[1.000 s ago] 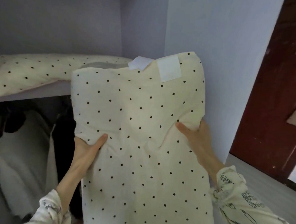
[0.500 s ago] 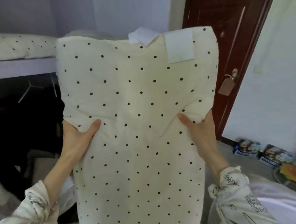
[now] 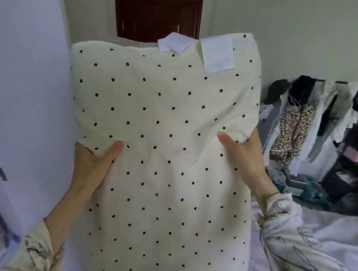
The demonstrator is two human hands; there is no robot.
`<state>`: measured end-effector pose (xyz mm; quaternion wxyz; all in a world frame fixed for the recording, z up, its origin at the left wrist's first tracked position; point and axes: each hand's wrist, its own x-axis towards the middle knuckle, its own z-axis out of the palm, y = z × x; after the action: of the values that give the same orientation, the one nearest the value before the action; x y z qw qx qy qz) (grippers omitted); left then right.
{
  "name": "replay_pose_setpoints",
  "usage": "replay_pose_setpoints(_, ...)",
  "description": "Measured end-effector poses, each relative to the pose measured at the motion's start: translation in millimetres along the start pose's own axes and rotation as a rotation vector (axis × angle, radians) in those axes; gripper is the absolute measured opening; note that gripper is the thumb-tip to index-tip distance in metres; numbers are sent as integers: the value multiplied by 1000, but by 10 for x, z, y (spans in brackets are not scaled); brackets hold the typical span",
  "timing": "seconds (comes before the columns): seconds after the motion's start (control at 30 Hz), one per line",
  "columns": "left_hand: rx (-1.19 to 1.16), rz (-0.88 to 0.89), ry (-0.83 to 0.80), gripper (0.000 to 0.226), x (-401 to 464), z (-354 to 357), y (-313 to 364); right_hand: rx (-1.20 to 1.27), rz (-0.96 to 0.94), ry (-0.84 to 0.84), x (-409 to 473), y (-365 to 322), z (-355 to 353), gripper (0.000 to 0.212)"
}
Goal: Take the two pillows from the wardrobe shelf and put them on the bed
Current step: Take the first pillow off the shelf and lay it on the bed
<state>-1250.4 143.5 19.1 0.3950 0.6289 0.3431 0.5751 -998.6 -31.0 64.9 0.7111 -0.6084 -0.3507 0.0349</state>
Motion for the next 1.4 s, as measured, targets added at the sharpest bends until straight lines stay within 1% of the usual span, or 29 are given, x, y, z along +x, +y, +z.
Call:
replay_pose_setpoints(0.07, -45, 1, -41, 72, 118, 325, -25, -19, -10, 61, 131, 5, -179, 53)
replay_pose_setpoints(0.17, -90, 8, -107, 62, 363, 807, -72, -44, -38, 133, 386, 40, -343, 53)
replay_pose_setpoints(0.2, -116, -1, -140, 62, 476, 968, -101, -51, -38, 158, 492, 54, -370, 51)
replay_pose_setpoints(0.27, -163, -15, -196, 67, 737, 1287, -194, -63, -43, 205, 735, 105, -384, 45)
replay_pose_setpoints(0.43, -230, -27, -308, 81, 1530, 2078, -533, -116, -73, 299, 1420, 373, -246, 43)
replay_pose_setpoints(0.57, -272, -26, -380, 71, 2091, 2687, -699, -109, -80, 422, 1916, 651, -138, 42)
replay_pose_setpoints(0.7, -274, -31, -453, 66, 2454, 3286, -894, -132, -61, 497, 2417, 968, -143, 49)
replay_pose_setpoints(0.83, -271, -42, -487, 66, 2884, 4002, -1151, -162, -77, 529, 3059, 1340, -208, 44)
replay_pose_setpoints(0.93, -256, -69, -511, 83, 3188, 4575, -1430, -152, -50, 540, 3594, 1736, -277, 51)
replay_pose_setpoints(0.97, -251, -79, -516, 88, 3298, 4776, -1518, -142, -42, 546, 3783, 1876, -301, 50)
replay_pose_setpoints(1.03, -228, -89, -534, 96, 3542, 5177, -1666, -141, -27, 561, 4172, 2139, -332, 44)
replay_pose_setpoints(1.07, -216, -93, -544, 96, 3658, 5360, -1732, -149, -14, 569, 4359, 2259, -334, 42)
replay_pose_setpoints(1.13, -206, -83, -549, 88, 3912, 5716, -1863, -153, 0, 586, 4730, 2478, -336, 43)
replay_pose_setpoints(1.17, -202, -78, -549, 85, 4045, 5896, -1918, -155, 8, 594, 4914, 2580, -340, 48)
replay_pose_setpoints(1.23, -194, -73, -562, 86, 4309, 6252, -2011, -154, 33, 611, 5276, 2756, -338, 60)
replay_pose_setpoints(1.27, -196, -63, -574, 88, 4436, 6432, -2048, -152, 37, 620, 5452, 2835, -345, 60)
replay_pose_setpoints(1.4, -223, -57, -628, 95, 4930, 7216, -2227, -165, 13, 655, 6142, 3185, -409, 42)
